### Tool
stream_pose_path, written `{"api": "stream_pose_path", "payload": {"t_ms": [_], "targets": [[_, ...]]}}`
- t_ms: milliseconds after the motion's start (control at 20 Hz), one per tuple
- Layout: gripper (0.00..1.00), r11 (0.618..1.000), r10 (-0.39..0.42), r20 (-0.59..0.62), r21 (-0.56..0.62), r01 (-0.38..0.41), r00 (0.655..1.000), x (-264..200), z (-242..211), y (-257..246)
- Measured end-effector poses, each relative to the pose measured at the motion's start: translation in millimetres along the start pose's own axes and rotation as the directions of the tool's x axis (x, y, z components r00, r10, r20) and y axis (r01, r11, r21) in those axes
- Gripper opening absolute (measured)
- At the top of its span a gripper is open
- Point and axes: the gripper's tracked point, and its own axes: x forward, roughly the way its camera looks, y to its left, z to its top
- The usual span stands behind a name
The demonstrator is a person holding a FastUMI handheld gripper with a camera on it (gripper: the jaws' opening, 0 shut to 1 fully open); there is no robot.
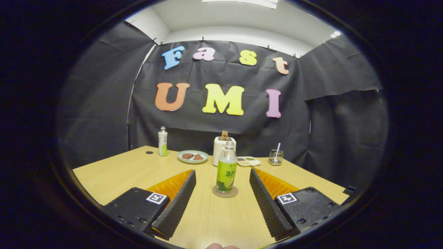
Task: Take the bottle from table, then pour the juice into the cup, finally place the bottle on the coaster
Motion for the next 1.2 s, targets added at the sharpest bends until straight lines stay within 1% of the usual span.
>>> {"api": "stream_pose_path", "payload": {"t_ms": [350, 550, 650, 800, 1100, 1200], "targets": [[1.0, 0.997, -0.05, -0.033, 0.049, 0.052, 0.998, -18.8, -9.8, -10.0], [1.0, 0.996, -0.07, -0.023, 0.053, 0.071, 0.997, -26.5, -8.5, -12.1], [1.0, 0.996, -0.066, -0.018, 0.054, 0.067, 0.998, -30.2, -7.3, -10.7], [1.0, 0.995, -0.093, -0.013, 0.043, 0.094, 0.996, -37.2, -0.9, -13.5], [1.0, 0.995, -0.096, -0.028, 0.012, 0.096, 0.995, -40.9, 0.6, -4.7], [1.0, 0.995, -0.095, -0.021, 0.021, 0.095, 0.995, -41.7, 3.8, -2.9]]}}
